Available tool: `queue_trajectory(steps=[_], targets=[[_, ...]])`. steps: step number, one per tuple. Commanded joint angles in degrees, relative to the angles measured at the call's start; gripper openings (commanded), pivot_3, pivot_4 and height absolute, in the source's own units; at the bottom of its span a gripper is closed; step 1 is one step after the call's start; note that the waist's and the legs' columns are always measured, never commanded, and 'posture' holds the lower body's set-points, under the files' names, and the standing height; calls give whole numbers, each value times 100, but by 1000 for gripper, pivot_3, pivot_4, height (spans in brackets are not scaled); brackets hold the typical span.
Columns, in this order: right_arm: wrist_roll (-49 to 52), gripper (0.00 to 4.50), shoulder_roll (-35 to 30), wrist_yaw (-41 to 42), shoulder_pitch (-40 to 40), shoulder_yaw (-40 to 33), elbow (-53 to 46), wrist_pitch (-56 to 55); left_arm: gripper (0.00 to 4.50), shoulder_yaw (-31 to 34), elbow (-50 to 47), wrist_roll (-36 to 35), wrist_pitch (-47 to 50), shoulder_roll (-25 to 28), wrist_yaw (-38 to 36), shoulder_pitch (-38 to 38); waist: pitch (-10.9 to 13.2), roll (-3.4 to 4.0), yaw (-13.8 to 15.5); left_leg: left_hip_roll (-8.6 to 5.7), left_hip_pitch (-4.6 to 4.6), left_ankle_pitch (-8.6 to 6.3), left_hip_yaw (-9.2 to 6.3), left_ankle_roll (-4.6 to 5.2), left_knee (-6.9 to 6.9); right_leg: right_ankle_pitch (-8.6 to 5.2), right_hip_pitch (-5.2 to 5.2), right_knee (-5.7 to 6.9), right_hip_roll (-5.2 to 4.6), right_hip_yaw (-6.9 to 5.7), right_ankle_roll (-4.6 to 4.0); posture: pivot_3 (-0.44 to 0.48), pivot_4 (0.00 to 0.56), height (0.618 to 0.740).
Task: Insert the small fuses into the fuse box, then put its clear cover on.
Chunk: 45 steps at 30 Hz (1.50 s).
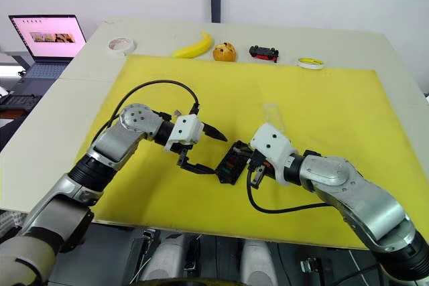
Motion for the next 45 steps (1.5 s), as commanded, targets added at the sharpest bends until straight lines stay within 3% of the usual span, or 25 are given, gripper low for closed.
queue_trajectory(steps=[1, 20, 45], targets=[[-163, 0, 48, 72, -80, 2, -105, 23, 4463, 126, -77, 84, -124, -46, 71, 18, 0, 0, 0, 0, 1, 0, 0, 0, 0, 0, 1, 2, 0, 0, 0, 0, 150, 740], [-97, 0, 259, 190, -324, -347, -315, 566, 4463, 135, -53, 102, -199, -108, 20, 39, -1, 0, -4, 0, 12, 1, -1, -1, 6, 1, 8, 21, 0, 0, 1, 0, 150, 740], [-435, 0, 330, 259, -294, -76, -275, 637, 4463, 123, -101, 133, -185, -138, 64, 47, -1, 1, -4, -2, 14, 1, -2, -1, 11, 1, 8, 33, 1, 1, 2, 0, 150, 740]])
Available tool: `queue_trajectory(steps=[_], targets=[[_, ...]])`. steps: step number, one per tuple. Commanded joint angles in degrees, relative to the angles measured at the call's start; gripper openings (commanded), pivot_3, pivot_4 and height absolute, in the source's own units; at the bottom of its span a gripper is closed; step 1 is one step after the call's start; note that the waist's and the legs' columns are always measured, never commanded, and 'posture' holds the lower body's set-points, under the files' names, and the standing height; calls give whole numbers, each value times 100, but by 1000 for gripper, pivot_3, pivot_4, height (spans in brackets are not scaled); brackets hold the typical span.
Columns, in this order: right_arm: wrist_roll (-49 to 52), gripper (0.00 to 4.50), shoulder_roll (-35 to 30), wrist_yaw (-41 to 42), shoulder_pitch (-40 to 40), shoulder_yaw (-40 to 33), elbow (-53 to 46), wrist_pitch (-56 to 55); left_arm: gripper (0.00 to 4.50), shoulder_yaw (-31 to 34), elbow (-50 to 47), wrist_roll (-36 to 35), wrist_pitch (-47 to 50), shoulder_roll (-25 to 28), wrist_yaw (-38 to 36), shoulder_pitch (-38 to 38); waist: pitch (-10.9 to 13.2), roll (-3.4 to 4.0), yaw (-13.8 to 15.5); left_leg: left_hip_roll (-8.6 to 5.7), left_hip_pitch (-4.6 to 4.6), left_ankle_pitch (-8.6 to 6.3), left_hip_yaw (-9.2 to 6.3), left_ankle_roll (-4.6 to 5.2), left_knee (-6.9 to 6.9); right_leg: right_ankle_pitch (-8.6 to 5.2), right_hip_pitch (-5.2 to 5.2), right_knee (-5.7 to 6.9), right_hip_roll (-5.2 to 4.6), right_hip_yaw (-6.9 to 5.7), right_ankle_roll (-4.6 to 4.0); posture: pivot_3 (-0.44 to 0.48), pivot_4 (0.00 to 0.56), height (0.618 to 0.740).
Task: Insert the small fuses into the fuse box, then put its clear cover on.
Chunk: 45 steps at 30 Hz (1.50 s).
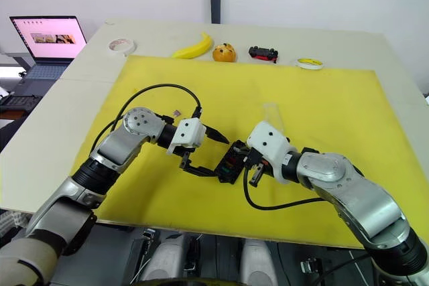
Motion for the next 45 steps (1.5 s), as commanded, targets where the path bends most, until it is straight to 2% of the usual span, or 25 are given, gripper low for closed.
queue_trajectory(steps=[1, 20, 45], targets=[[-87, 0, 37, 23, 3, 12, -140, -59, 4463, 121, -130, 49, -79, -26, 24, -49, 0, 0, 0, 0, 0, 0, 0, 0, 0, 0, 0, 1, 0, 0, 0, 0, 150, 740], [-186, 0, 17, 155, -30, 88, -129, -9, 4463, 168, -228, 53, 33, -47, 27, -103, 0, 0, -1, 1, 0, -2, -4, 3, 39, -2, 0, 38, 0, 2, 1, 0, 150, 740], [89, 0, 141, 136, -348, -158, -362, 422, 4463, 173, -289, 57, 58, -26, -3, -87, 0, 0, 0, 2, -1, -3, -5, 5, 52, -2, 1, 45, 0, 2, 2, 0, 150, 740]])
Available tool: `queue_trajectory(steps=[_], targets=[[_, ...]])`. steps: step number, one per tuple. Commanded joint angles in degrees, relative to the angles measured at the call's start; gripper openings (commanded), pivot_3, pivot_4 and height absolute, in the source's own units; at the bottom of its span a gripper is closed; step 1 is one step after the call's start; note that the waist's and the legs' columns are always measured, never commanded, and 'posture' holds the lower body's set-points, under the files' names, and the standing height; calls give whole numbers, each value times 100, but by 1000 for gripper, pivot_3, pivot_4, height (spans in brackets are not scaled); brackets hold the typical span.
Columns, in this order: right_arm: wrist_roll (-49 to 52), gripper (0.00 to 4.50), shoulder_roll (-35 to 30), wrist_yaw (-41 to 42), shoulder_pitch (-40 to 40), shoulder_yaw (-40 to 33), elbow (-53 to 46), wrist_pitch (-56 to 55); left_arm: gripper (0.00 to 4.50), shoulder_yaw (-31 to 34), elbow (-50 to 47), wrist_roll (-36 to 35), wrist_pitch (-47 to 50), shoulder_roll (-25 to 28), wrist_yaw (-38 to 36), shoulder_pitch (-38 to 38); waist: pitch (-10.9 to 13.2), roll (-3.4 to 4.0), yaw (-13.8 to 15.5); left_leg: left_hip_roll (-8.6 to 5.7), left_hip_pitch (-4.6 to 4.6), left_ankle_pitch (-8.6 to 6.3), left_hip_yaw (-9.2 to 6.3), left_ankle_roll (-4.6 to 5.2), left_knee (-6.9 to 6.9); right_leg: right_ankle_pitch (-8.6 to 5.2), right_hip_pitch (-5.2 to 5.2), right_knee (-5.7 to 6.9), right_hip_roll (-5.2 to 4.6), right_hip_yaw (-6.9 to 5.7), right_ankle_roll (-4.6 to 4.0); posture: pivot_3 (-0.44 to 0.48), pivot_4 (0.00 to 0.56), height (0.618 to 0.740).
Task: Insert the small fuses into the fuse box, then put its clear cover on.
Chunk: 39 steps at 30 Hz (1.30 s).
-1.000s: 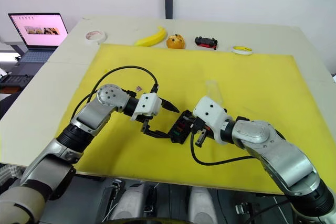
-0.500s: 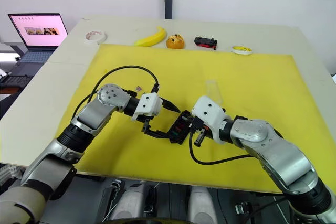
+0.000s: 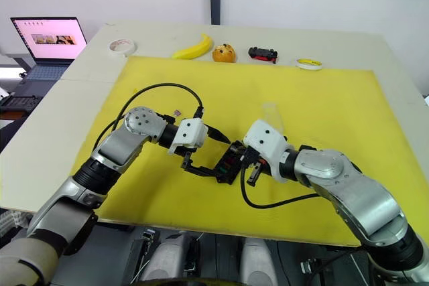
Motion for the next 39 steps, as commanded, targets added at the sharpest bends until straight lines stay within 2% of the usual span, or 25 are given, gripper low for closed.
queue_trajectory(steps=[1, 39], targets=[[37, 0, 11, 19, -10, -94, -215, -23, 4463, 166, -183, -43, -46, 17, -20, -69, 0, 0, 2, 0, 0, 0, 0, 0, 0, 0, 0, 0, 0, 0, 0, 0, 150, 740], [-357, 0, -15, 17, 29, 250, 35, -98, 4463, 166, -5, 5, -167, -34, -36, -139, 0, 0, 0, 0, 0, 0, 0, 0, 2, 0, 1, 1, 0, 0, 0, 0, 150, 740]])
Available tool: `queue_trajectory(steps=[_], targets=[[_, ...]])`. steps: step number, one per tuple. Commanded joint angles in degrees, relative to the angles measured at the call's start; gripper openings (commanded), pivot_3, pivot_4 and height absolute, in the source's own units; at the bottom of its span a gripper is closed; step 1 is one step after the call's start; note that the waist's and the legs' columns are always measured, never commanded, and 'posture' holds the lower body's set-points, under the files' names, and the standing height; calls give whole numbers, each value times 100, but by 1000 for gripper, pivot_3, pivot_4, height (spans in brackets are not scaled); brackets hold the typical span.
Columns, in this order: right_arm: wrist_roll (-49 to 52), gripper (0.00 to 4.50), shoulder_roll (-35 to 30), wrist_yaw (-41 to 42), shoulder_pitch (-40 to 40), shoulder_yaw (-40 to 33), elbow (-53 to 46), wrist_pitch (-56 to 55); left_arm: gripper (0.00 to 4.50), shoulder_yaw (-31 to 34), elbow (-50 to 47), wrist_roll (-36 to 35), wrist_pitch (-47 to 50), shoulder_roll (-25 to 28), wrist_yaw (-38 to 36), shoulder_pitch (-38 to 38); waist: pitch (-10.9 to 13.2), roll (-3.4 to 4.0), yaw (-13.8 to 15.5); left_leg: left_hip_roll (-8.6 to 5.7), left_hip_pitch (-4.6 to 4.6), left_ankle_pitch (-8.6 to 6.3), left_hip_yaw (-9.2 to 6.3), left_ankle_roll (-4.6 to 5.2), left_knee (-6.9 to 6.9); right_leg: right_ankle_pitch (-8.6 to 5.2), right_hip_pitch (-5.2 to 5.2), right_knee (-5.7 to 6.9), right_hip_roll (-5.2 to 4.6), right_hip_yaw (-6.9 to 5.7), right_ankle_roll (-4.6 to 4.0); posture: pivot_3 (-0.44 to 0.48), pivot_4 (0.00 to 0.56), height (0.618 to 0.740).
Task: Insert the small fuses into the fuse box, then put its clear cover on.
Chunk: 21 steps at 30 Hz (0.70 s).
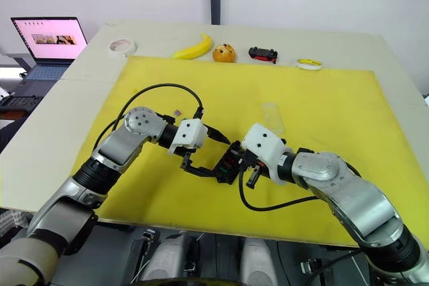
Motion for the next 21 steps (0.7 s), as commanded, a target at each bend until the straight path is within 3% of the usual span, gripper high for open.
queue_trajectory(steps=[1, 21], targets=[[-89, 0, -34, 31, -73, -7, -32, -58, 4463, 166, -50, -6, -80, -28, 17, -138, 0, 0, 1, 0, 0, 0, 0, 0, 0, 0, 0, 0, 0, 0, 0, 0, 150, 740], [-129, 0, -123, 178, -115, 69, -16, 175, 4463, 157, 15, 7, -128, -112, 85, -160, -1, 0, 4, 0, 0, 0, -1, 0, 2, 0, 2, 1, 0, 0, 0, 0, 150, 740]])
